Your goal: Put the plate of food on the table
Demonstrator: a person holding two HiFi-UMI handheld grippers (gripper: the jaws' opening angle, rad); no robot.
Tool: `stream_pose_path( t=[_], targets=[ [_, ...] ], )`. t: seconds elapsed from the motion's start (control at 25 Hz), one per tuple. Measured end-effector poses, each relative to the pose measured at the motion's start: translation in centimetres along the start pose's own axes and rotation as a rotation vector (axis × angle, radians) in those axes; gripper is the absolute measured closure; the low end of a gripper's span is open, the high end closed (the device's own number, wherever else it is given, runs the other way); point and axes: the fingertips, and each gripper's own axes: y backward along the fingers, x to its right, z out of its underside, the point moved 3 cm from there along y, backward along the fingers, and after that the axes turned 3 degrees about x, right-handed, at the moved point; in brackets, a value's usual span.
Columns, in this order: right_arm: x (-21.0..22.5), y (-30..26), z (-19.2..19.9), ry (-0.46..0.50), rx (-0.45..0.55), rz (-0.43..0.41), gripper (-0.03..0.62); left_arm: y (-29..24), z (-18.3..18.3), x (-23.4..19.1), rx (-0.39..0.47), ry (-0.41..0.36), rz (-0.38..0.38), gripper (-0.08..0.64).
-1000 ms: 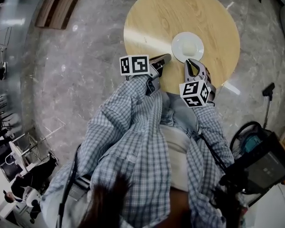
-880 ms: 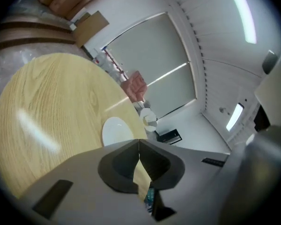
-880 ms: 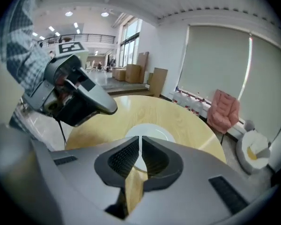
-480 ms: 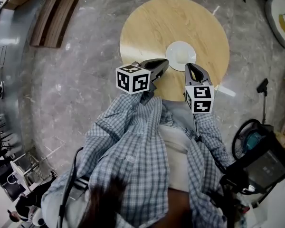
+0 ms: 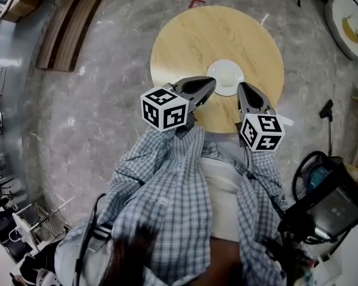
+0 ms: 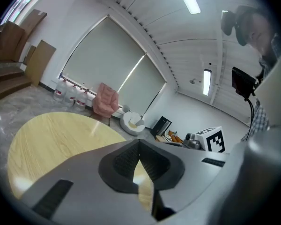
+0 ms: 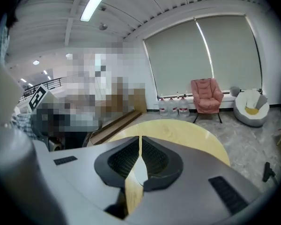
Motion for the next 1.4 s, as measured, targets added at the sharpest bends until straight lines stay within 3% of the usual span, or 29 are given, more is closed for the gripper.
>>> stream_pose_path(
  t=[0.24,0.36,0.76,1.4],
  targets=[
    [-0.9,0.8,-1.9,0.033,0.055,-0.008,0.568,0.5,-0.9,1.0,-0.008,-0.048,0.024,0.552],
    [-0.9,1.0,-2.3,0.004,0.074,-0.022,0.568,0.8,-1.0,1.2,-0.009,-0.053,0.026,0.552],
    [-0.9,0.5,-2.3,-0.005,0.070,-0.029,0.568,1.0,-1.2,1.1,0.017,0.020,0.062,0.552],
    [-1.0,0.6,-1.9,0.005,0.067,-0.016,0.583,0.7,-0.6,1.6,-0.039,0.006,0.107,0.552]
  ],
)
